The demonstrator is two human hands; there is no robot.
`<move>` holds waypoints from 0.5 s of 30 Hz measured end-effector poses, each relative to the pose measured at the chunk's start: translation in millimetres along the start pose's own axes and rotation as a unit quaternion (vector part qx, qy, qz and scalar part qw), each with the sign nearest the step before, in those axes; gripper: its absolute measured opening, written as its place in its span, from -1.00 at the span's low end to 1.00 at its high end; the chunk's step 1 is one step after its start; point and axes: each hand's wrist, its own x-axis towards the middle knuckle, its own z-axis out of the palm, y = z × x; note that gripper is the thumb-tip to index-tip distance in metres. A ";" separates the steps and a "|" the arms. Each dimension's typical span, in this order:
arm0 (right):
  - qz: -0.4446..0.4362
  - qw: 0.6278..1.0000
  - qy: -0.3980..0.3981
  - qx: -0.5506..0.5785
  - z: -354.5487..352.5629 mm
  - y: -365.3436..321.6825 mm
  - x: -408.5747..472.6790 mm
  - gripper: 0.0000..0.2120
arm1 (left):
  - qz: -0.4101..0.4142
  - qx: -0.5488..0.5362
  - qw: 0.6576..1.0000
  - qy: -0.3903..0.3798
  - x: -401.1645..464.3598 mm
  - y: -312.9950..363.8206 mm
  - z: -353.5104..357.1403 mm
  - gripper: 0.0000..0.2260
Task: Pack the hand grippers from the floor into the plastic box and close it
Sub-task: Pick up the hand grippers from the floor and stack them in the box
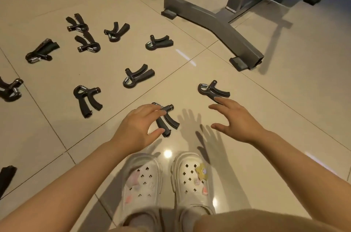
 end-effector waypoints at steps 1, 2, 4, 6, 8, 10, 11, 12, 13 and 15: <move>0.012 1.000 -0.003 0.005 11.4 8.4 11.4 -0.42 | 0.017 0.002 1.000 -0.009 10.7 -11.1 12.7 -0.51; 0.028 0.999 -0.009 0.013 23.6 16.7 21.7 -0.41 | 0.027 0.004 0.999 -0.023 21.1 -20.3 25.3 -0.49; 0.072 0.996 -0.038 0.035 49.4 33.2 39.2 -0.38 | 0.032 0.016 0.998 -0.054 39.4 -32.9 49.9 -0.45; 0.116 0.988 -0.080 0.058 73.8 47.3 54.1 -0.36 | 0.031 0.035 0.995 -0.089 54.0 -40.4 74.0 -0.43; 0.147 0.981 -0.103 0.068 91.5 59.9 69.0 -0.32 | 0.020 0.054 0.990 -0.129 62.2 -49.4 99.5 -0.42; 0.173 0.979 -0.088 0.067 100.2 73.9 86.8 -0.29 | 0.007 0.079 0.982 -0.172 65.4 -57.7 119.4 -0.41; 0.187 0.977 -0.071 0.067 102.4 81.8 97.4 -0.27 | 0.000 0.093 0.979 -0.182 65.3 -61.5 126.2 -0.43; 0.203 0.975 -0.055 0.067 102.6 89.8 108.3 -0.26 | -0.006 0.103 0.976 -0.190 64.4 -64.5 130.9 -0.46; 0.222 0.972 -0.046 0.067 101.5 98.2 119.5 -0.25 | -0.011 0.111 0.974 -0.197 62.6 -66.5 134.0 -0.48; 0.250 0.965 -0.053 0.061 97.4 117.0 139.1 -0.22 | -0.007 0.122 0.973 -0.194 58.8 -70.5 138.6 -0.47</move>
